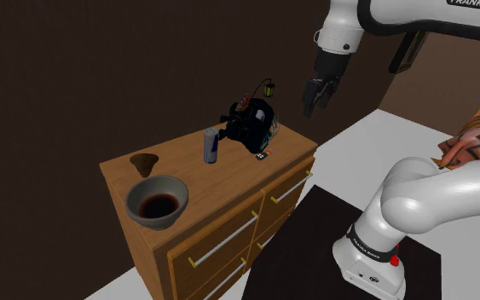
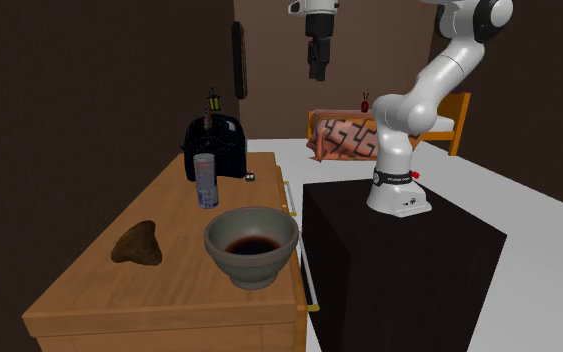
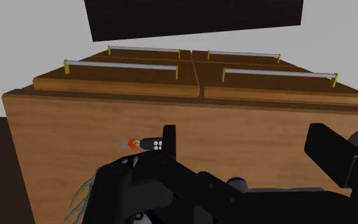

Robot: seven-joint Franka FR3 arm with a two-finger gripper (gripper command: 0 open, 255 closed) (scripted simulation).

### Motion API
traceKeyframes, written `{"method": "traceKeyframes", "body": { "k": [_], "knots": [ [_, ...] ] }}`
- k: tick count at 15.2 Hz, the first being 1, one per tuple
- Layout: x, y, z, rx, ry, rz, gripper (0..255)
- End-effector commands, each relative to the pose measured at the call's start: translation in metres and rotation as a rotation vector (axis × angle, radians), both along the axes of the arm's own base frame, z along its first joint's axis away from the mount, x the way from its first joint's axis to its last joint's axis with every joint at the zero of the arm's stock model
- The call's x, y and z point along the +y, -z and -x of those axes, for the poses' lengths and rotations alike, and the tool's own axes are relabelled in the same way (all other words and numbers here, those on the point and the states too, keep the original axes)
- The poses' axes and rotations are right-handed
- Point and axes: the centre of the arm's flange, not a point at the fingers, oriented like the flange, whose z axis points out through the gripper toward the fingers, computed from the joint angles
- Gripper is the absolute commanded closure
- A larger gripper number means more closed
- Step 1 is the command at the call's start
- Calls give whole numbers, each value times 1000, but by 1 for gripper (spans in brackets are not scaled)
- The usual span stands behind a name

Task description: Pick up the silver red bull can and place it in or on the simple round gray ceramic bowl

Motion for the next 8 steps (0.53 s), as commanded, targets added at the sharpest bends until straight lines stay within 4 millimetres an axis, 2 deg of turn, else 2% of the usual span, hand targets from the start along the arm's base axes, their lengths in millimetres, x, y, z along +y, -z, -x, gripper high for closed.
{"method": "traceKeyframes", "body": {
  "k": [1, 8],
  "knots": [
    [0, 0, 0, 0, 0, 0, 0],
    [14, 39, -82, 1, -10, -10, 0]
  ]
}}
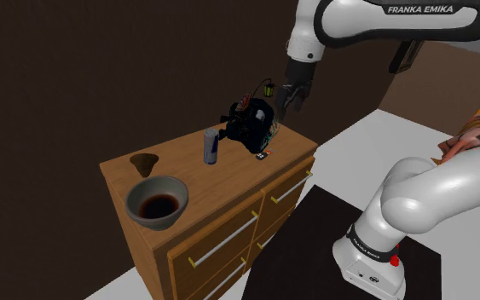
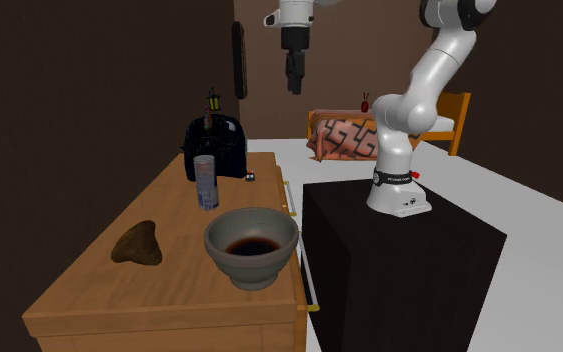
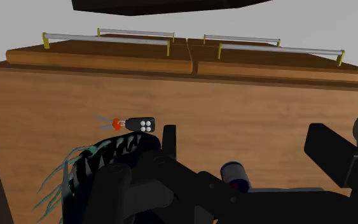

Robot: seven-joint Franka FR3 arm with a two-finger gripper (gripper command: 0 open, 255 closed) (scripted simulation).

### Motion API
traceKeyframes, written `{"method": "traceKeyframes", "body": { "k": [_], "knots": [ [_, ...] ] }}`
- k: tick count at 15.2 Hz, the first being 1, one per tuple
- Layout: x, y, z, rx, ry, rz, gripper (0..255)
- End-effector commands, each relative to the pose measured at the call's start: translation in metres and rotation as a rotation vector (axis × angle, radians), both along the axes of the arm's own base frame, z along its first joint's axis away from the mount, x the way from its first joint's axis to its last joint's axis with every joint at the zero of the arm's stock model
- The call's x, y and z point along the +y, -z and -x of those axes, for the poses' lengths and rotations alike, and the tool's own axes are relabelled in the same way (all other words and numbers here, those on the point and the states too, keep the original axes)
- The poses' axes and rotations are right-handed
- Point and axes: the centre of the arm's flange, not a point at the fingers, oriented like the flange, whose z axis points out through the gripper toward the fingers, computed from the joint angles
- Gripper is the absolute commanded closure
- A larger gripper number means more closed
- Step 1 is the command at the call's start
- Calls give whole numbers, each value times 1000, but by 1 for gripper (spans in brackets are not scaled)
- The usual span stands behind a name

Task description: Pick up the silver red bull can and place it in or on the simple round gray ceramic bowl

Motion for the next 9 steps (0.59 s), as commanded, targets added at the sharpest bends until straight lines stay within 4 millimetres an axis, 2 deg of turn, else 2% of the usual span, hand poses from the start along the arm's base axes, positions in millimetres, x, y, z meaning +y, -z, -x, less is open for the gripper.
{"method": "traceKeyframes", "body": {
  "k": [1, 9],
  "knots": [
    [6, 11, -25, -1, -3, -4, 0],
    [23, 56, -119, 0, -14, -15, 0]
  ]
}}
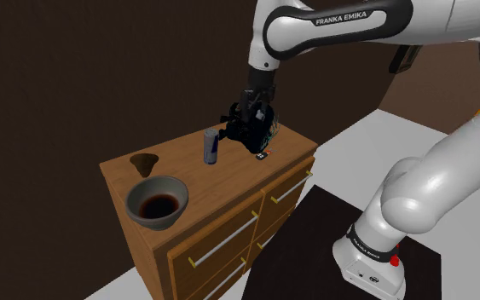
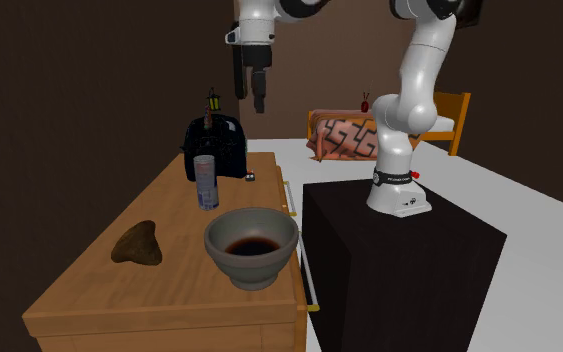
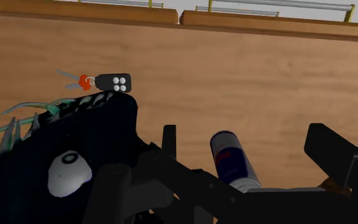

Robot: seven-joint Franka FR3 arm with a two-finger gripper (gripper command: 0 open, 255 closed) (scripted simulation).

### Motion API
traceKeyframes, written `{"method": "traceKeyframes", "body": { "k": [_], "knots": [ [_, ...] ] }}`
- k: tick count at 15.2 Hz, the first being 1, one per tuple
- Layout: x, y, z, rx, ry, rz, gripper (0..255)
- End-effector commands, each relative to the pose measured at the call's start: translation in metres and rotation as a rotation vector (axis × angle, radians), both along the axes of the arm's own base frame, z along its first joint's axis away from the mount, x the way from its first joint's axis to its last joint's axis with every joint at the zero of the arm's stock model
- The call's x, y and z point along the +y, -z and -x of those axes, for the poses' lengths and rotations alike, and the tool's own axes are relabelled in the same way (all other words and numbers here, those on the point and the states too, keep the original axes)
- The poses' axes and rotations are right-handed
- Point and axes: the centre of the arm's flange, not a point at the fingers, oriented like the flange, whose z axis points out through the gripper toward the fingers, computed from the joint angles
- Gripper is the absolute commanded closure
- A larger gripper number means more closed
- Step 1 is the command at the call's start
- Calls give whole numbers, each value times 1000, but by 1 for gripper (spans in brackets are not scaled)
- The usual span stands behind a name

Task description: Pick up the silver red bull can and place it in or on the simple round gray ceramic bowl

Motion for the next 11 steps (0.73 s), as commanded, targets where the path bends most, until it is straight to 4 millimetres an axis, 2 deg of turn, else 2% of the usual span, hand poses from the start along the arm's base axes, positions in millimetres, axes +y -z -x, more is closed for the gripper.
{"method": "traceKeyframes", "body": {
  "k": [1, 11],
  "knots": [
    [5, 17, -26, 0, -3, -3, 0],
    [30, 72, -143, 1, -18, -18, 0]
  ]
}}
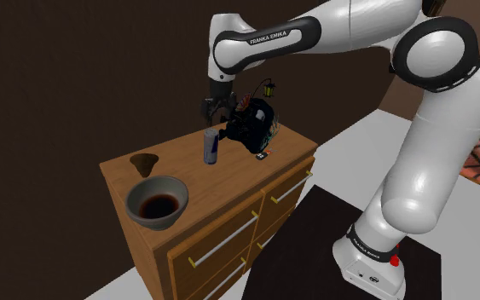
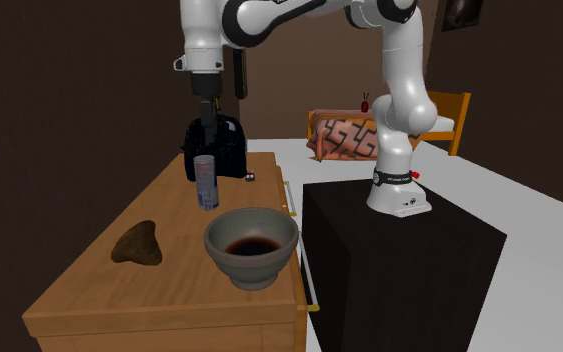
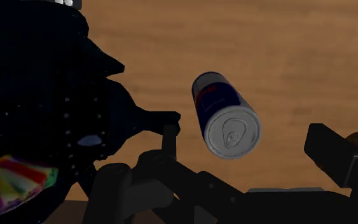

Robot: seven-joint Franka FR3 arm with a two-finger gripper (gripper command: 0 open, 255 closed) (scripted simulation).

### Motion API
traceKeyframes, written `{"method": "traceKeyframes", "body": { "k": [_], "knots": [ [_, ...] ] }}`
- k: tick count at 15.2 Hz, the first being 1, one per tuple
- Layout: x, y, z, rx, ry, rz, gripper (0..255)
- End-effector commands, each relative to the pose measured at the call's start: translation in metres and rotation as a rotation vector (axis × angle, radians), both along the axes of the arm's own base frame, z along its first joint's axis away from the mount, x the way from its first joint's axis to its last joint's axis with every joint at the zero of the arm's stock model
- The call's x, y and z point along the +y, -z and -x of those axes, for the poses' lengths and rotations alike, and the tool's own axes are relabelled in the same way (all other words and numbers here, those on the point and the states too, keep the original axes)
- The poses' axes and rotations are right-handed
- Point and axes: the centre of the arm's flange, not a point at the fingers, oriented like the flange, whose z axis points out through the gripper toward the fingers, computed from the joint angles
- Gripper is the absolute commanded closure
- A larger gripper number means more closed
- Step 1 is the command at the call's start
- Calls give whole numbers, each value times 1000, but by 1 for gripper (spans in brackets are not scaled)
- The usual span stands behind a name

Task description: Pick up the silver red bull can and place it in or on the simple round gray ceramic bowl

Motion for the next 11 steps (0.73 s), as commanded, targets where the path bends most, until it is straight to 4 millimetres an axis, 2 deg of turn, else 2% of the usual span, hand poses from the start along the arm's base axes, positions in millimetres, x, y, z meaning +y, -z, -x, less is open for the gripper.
{"method": "traceKeyframes", "body": {
  "k": [1, 3, 11],
  "knots": [
    [3, 12, -23, 1, -3, -3, 0],
    [7, 21, -43, 1, -5, -5, 0],
    [7, 61, -43, 1, -5, -5, 0]
  ]
}}
